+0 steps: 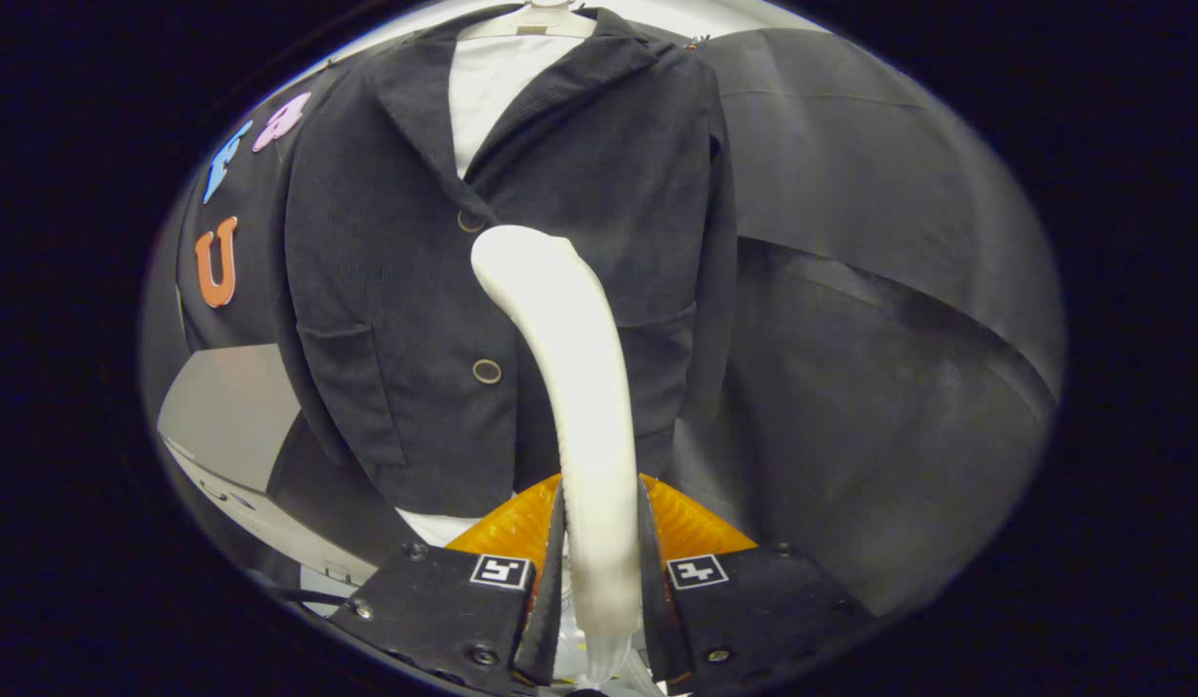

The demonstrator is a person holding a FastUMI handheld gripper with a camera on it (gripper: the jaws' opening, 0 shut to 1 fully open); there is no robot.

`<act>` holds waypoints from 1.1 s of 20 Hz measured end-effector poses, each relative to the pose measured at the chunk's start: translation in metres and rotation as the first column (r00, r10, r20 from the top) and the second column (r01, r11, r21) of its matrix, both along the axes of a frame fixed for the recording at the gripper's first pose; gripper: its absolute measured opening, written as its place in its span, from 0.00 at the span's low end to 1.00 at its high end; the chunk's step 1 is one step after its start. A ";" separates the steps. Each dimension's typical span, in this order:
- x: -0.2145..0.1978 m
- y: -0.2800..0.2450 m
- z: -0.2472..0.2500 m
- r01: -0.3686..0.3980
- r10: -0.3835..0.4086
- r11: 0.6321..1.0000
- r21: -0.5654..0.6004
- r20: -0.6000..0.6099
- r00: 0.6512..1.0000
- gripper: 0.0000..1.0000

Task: Iron the clothes twice with a garment steamer, once on the left side and once on the right side.

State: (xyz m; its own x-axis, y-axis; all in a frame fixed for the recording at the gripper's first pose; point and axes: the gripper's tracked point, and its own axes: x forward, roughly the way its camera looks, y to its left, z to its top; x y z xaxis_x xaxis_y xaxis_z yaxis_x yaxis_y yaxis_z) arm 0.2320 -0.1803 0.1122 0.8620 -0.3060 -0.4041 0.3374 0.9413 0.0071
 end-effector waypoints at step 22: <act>-0.006 0.012 -0.116 -0.008 0.030 0.993 0.118 -0.188 0.982 0.38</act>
